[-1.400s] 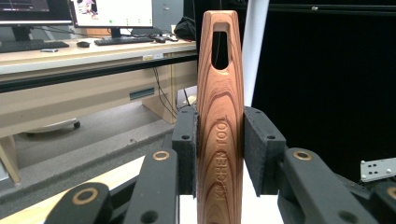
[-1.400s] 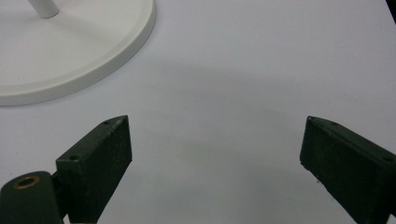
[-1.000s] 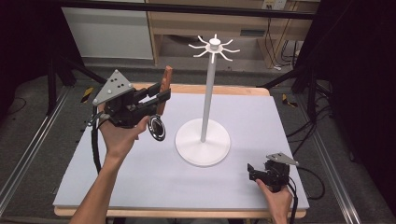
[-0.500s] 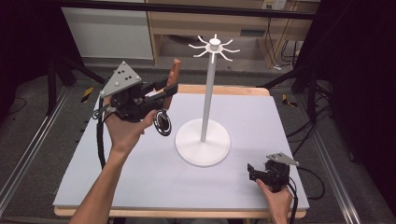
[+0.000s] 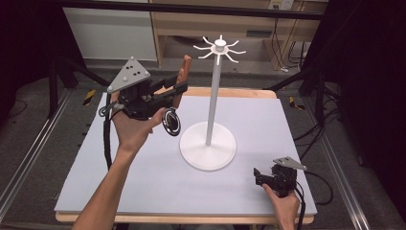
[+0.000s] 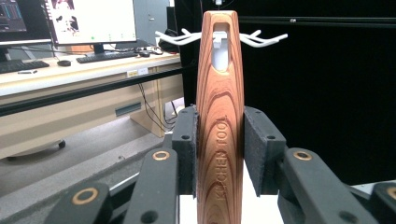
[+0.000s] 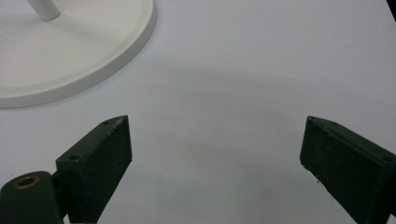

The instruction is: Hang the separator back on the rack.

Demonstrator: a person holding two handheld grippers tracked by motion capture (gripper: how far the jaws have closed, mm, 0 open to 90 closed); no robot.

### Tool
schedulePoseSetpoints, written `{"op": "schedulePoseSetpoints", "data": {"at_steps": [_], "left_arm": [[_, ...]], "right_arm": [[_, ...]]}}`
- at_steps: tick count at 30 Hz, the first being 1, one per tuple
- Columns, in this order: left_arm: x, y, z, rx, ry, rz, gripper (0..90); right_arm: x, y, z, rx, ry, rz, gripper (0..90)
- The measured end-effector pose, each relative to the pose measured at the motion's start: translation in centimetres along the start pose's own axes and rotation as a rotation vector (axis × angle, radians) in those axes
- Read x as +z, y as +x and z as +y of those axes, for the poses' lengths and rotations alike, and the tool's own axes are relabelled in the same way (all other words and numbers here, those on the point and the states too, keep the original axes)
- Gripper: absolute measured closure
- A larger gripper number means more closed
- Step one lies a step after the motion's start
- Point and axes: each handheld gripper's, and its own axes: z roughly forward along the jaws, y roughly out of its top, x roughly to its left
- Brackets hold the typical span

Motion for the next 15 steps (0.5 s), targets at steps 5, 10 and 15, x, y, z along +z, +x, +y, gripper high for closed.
{"op": "schedulePoseSetpoints", "data": {"at_steps": [5, 10, 15], "left_arm": [[0.5, 0.0, 0.3, -0.002, 0.004, 0.0, 67.1], [0.9, -0.1, 0.7, -0.001, 0.006, 0.001, 67.1], [1.5, -0.1, 0.8, 0.006, 0.017, 0.005, 67.0]], "right_arm": [[0.0, 0.1, 0.0, 0.002, 0.001, 0.002, 9.5], [0.0, 0.0, 0.0, -0.002, -0.002, -0.001, 9.5], [0.0, 0.0, 0.0, 0.003, 0.001, -0.003, 9.5]]}}
